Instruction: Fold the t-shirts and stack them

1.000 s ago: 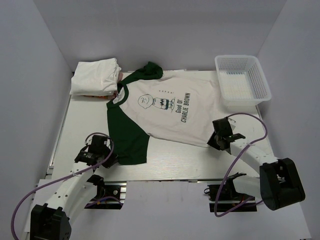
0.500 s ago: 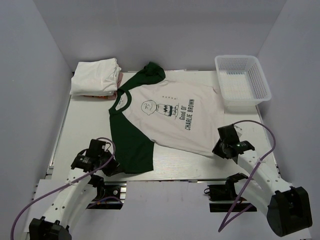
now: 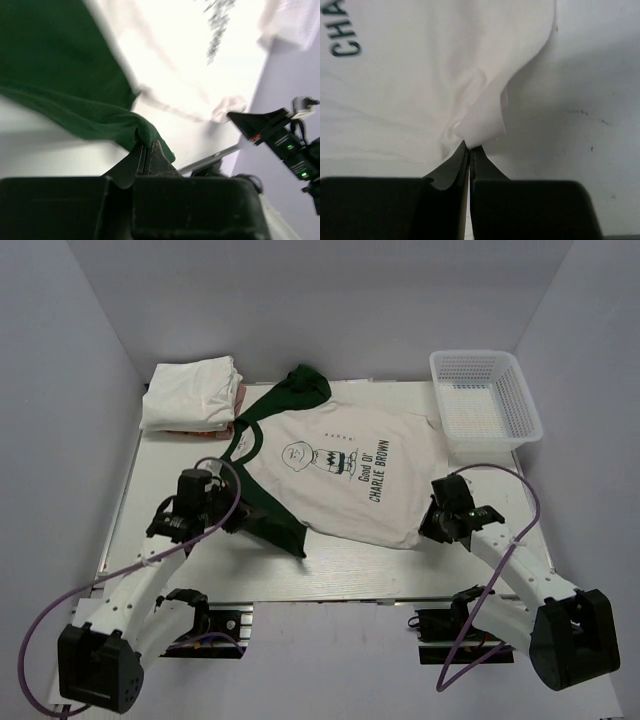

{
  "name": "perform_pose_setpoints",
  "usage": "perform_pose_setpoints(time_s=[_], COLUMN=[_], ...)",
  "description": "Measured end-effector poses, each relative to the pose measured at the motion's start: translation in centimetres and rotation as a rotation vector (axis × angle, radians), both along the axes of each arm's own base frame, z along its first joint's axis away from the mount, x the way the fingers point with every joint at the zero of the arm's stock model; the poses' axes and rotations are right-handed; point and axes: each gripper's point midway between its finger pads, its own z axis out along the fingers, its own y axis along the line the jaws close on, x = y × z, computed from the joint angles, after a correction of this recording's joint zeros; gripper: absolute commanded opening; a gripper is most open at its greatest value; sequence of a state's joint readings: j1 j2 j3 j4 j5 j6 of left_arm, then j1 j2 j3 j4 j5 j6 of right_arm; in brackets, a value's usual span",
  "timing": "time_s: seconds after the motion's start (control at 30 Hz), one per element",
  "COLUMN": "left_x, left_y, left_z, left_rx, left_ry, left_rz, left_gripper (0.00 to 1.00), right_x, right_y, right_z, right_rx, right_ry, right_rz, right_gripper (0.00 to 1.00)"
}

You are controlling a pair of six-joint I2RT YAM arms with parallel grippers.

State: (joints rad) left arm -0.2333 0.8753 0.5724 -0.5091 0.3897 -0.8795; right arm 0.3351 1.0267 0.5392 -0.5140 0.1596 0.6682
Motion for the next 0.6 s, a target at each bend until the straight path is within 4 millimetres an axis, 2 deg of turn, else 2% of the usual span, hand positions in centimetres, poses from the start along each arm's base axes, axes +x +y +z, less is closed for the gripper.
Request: perform_pose_setpoints(time_s=[0.17, 0.33, 0.47, 0.6], left_x=[6.9, 14.4, 20.6, 26.6], left_y=[-1.5, -2.5, -3.8, -5.5], left_z=[4.6, 7.5, 8.5, 8.5], left_rx=[-0.009, 0.019, 0.04, 0.067], left_ry=[-0.143, -0.25, -0.323, -0.392], left_rz=[-0.012, -0.032, -0.075, -0.151], left_gripper=[0.0, 0.0, 0.0, 0.0], right_x=[3.4, 6.3, 8.6, 11.4], right_y=[0.2, 0.2, -0.1, -0.5], right_z=[3.0, 4.4, 5.3, 6.4], right_rx=[-0.018, -0.054, -0.077, -0.1], right_ry=[-0.094, -0.117, -0.133, -0.154], right_rz=[-0.008, -0.038, -0.072, -0.109], right_gripper=[0.0, 0.0, 0.0, 0.0])
